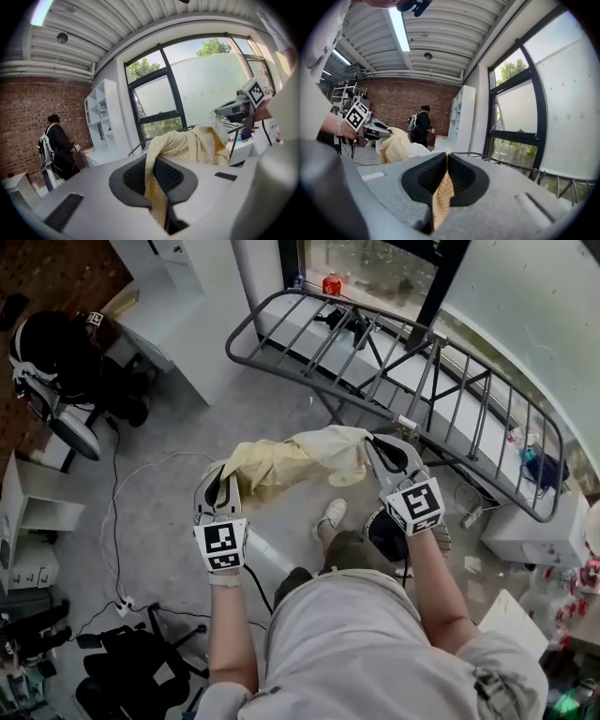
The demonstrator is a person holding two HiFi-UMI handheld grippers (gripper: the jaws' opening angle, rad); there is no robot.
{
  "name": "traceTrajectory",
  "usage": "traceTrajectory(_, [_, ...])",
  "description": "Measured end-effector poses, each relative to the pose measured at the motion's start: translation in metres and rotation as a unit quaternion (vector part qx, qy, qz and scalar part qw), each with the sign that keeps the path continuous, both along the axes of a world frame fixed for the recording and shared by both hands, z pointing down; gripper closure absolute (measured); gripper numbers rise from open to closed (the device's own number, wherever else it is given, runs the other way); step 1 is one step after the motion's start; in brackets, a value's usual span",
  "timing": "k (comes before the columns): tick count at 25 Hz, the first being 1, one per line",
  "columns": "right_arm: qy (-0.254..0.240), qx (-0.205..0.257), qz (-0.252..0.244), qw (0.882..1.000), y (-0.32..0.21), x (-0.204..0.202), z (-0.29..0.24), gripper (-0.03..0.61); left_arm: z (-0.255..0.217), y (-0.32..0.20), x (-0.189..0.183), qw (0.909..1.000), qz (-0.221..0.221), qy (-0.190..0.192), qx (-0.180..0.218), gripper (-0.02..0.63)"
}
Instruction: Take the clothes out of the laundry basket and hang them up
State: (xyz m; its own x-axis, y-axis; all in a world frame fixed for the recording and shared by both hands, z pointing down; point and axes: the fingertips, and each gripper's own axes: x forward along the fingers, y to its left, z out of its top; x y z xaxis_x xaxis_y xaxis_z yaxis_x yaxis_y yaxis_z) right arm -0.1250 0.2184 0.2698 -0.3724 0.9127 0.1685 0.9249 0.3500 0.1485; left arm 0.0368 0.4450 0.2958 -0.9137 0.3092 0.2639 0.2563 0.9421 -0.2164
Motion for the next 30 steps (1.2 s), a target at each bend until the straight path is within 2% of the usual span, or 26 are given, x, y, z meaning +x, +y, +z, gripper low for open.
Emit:
traceTrajectory(7, [0.015, -0.033, 0.022, 0.999, 0.062, -0.097, -0.007, 0.560, -0.032, 0.072, -0.105, 0.9990, 0.013, 0.001, -0.042, 0.592])
traceTrajectory(11, [0.025, -0.048, 0.045, 0.998, 0.084, -0.150, -0.006, 0.560, -0.041, 0.103, -0.174, 0.9969, 0.042, 0.004, -0.066, 0.592])
traceTrajectory(19, [0.037, -0.049, 0.130, 0.990, 0.116, -0.255, -0.009, 0.560, -0.054, 0.147, -0.315, 0.9929, 0.098, -0.003, -0.068, 0.592])
traceTrajectory(24, [0.038, -0.042, 0.203, 0.978, 0.126, -0.314, -0.008, 0.560, -0.048, 0.168, -0.409, 0.9866, 0.155, -0.001, -0.051, 0.592])
traceTrajectory(30, [0.047, -0.025, 0.307, 0.950, 0.129, -0.374, 0.002, 0.560, -0.028, 0.179, -0.510, 0.9674, 0.251, 0.018, -0.032, 0.592])
